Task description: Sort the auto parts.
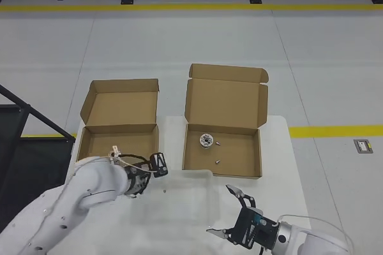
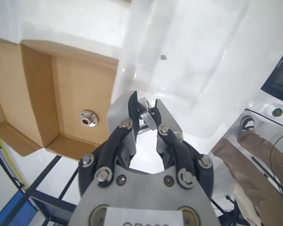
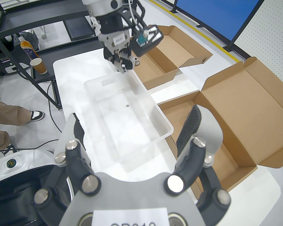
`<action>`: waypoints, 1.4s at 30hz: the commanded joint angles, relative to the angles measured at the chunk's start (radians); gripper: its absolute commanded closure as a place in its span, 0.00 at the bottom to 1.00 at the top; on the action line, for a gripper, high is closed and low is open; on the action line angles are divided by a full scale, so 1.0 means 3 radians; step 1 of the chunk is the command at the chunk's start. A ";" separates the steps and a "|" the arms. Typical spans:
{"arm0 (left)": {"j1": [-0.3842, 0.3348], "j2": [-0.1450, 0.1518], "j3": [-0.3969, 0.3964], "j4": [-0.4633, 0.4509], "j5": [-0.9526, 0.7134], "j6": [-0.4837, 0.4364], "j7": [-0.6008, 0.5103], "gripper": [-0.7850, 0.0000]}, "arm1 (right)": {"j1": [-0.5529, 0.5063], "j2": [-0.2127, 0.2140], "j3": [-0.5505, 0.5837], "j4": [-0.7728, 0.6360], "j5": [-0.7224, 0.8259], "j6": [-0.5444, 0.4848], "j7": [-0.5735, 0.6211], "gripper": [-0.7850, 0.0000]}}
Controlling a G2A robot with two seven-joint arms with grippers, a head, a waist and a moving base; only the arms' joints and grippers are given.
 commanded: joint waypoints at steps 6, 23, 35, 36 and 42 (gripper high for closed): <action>0.0174 0.0156 -0.0541 0.0450 0.0154 -0.0359 0.0591 1.00 | 0.0000 0.0000 0.0000 0.0000 0.0000 0.0000 0.0000 0.00; 0.0156 0.0075 -0.0370 0.0827 0.0436 -0.0223 0.0832 1.00 | 0.0000 0.0000 0.0000 0.0000 0.0000 0.0000 0.0000 0.00; -0.0554 -0.0458 0.0327 0.2243 0.0611 -0.0283 0.1886 1.00 | 0.0000 0.0000 0.0000 0.0000 0.0000 0.0000 0.0000 0.00; -0.0605 -0.0509 0.0392 0.2330 0.0665 -0.0260 0.1935 1.00 | 0.0000 0.0000 0.0000 0.0000 0.0000 0.0000 0.0000 0.00; -0.0813 -0.0815 0.0721 0.2783 0.0792 -0.0109 0.2120 1.00 | 0.0000 0.0000 0.0000 0.0000 0.0000 0.0000 0.0000 0.00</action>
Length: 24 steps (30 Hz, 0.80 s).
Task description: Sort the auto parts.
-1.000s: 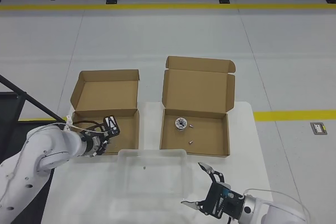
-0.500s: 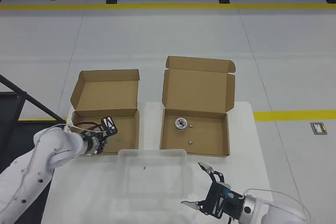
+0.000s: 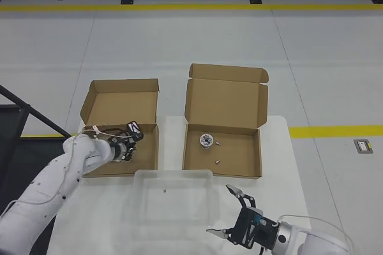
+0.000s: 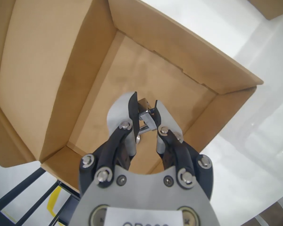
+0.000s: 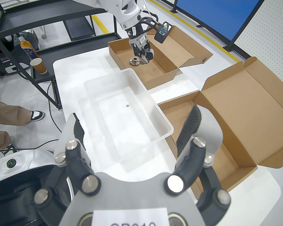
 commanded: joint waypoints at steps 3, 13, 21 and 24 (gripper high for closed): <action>-0.0097 -0.0205 0.0170 0.0369 -0.0013 0.0068 0.0086 1.00 | 0.0000 0.0000 0.0000 0.0000 0.0000 0.0000 0.0000 0.00; -0.0251 -0.0523 0.0306 0.1088 0.0003 0.0017 0.0280 0.78 | 0.0000 0.0000 0.0000 0.0000 0.0000 0.0000 0.0000 0.00; -0.0312 -0.0603 0.0255 0.1283 0.0075 -0.0083 0.0461 0.57 | 0.0000 0.0000 0.0000 0.0000 0.0000 0.0000 0.0000 0.00; -0.0302 -0.0599 0.0220 0.1281 0.0130 -0.0080 0.0504 0.56 | 0.0000 0.0000 0.0000 0.0000 0.0000 0.0000 0.0000 0.00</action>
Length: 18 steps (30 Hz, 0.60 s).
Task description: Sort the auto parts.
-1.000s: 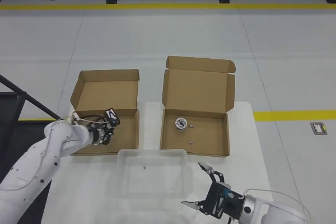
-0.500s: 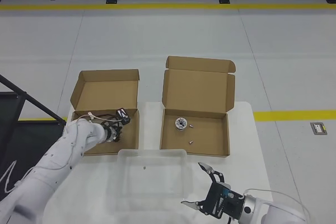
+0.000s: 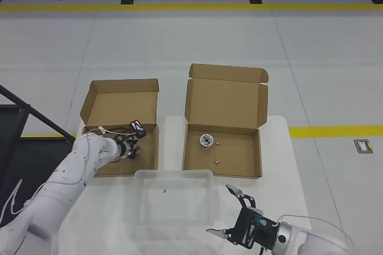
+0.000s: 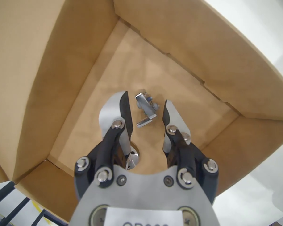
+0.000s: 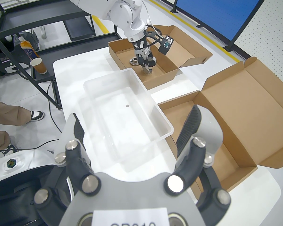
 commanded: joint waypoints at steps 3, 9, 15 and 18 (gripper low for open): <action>0.0012 0.0027 -0.0086 -0.0053 0.0026 -0.0022 0.0065 0.56 | 0.0000 0.0000 0.0000 0.0000 0.0000 0.0000 0.0000 0.00; 0.0133 0.0199 -0.0277 -0.0448 0.0227 -0.0146 0.0144 0.54 | 0.0000 0.0000 0.0000 0.0000 0.0000 0.0000 0.0000 0.00; 0.0531 0.0547 -0.0790 -0.1266 0.0249 -0.0185 0.0036 0.52 | 0.0000 0.0000 0.0000 0.0000 0.0000 0.0000 0.0000 0.00; 0.0914 0.0756 -0.1202 -0.1856 0.0115 -0.0180 -0.0076 0.52 | 0.0000 0.0000 0.0000 0.0000 0.0000 0.0000 0.0000 0.00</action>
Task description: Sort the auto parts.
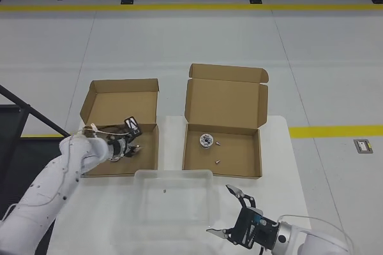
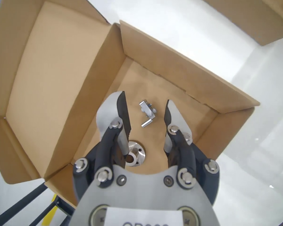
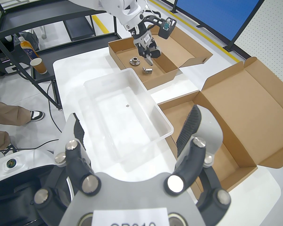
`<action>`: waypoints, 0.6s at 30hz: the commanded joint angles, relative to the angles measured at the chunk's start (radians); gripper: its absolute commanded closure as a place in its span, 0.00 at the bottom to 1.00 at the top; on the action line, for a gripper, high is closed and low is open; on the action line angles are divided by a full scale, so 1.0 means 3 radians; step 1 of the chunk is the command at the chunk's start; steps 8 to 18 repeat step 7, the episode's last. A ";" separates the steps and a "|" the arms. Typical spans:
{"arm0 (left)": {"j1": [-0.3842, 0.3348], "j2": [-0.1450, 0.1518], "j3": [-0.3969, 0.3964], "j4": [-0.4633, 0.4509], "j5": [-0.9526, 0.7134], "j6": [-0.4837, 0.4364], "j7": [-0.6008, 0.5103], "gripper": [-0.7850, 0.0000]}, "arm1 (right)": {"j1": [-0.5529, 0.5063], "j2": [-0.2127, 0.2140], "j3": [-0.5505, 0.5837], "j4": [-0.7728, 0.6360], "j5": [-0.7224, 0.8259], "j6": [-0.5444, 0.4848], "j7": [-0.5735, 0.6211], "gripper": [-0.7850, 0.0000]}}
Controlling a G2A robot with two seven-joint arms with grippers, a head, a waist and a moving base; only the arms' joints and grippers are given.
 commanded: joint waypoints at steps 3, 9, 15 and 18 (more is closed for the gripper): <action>0.0623 0.0261 -0.0617 -0.0854 -0.0188 0.0048 -0.0178 0.52 | 0.0000 0.0000 0.0000 0.0000 0.0000 0.0000 0.0000 0.00; 0.1254 0.0443 -0.1212 -0.1522 -0.0391 0.0115 -0.0227 0.43 | 0.0000 0.0000 0.0000 0.0000 0.0000 0.0000 0.0000 0.00; 0.1254 0.0443 -0.1212 -0.1522 -0.0391 0.0115 -0.0227 0.43 | 0.0000 0.0000 0.0000 0.0000 0.0000 0.0000 0.0000 0.00; 0.1254 0.0443 -0.1212 -0.1522 -0.0391 0.0115 -0.0227 0.43 | 0.0000 0.0000 0.0000 0.0000 0.0000 0.0000 0.0000 0.00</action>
